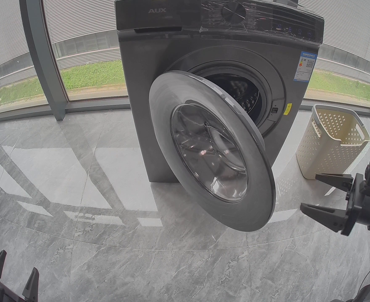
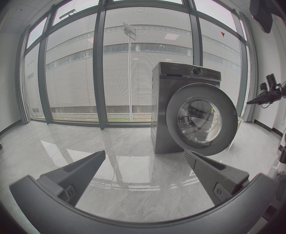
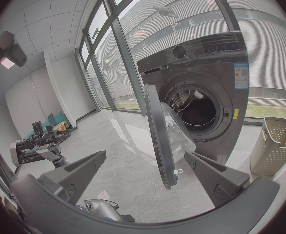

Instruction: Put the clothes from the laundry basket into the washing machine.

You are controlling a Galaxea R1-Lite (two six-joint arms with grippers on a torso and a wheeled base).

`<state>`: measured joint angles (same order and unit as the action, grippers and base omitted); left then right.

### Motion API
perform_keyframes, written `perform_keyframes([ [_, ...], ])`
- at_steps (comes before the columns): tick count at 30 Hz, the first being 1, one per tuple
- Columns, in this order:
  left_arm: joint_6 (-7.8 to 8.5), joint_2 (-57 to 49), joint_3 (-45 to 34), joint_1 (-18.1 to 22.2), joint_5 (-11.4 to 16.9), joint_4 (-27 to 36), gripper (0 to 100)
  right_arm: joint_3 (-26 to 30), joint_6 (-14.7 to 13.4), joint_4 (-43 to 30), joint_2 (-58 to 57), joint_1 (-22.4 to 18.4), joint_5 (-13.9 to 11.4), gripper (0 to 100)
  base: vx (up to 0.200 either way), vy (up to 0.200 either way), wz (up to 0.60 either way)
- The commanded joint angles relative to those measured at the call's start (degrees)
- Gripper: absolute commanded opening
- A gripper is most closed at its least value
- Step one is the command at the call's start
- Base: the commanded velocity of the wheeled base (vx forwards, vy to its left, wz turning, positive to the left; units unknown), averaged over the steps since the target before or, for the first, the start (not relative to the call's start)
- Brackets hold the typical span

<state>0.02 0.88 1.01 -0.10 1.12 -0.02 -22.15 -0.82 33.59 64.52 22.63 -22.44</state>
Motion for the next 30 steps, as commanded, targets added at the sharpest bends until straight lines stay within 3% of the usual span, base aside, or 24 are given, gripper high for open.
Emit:
perform_keyframes([
  [1,0.24,-0.9,-1.0,0.0,1.0,0.1,100,-1.3,0.0,3.6,10.2,0.8,0.0,100,0.0,0.0,0.0],
  [13,0.24,-0.9,-1.0,0.0,1.0,0.1,100,-6.0,-0.2,11.2,22.8,1.5,5.3,100,0.0,0.0,0.0],
  [14,0.24,-0.9,-1.0,0.0,1.0,0.1,100,-7.3,-0.3,11.8,23.9,1.5,9.9,100,0.0,0.0,0.0],
  [15,0.24,-0.9,-1.0,0.0,1.0,0.1,100,-7.8,-0.6,11.8,24.3,1.5,11.6,100,0.0,0.0,0.0],
  [16,0.24,-0.9,-1.0,0.0,1.0,0.1,100,-7.8,-0.6,11.8,24.3,1.5,11.6,100,0.0,0.0,0.0],
  [17,0.24,-0.9,-1.0,0.0,1.0,0.1,100,-9.5,-0.6,11.8,24.9,0.5,15.8,100,0.0,0.0,0.0],
  [18,0.15,-0.9,-1.0,0.0,1.0,0.1,100,-10.3,-0.4,11.8,24.9,-1.4,17.1,100,0.0,0.0,0.0],
  [22,0.06,-0.9,-1.0,0.0,0.9,0.1,100,-11.7,1.0,11.7,23.6,-10.7,17.6,100,0.0,0.0,0.0],
  [25,0.15,-0.9,-1.0,0.0,1.0,0.1,100,-10.5,2.5,11.0,19.2,-15.3,17.4,100,0.0,0.0,0.0],
  [30,0.15,-0.9,-1.0,0.0,0.9,0.1,100,-6.1,2.7,10.3,13.6,-15.2,16.9,100,0.0,0.0,0.0],
])
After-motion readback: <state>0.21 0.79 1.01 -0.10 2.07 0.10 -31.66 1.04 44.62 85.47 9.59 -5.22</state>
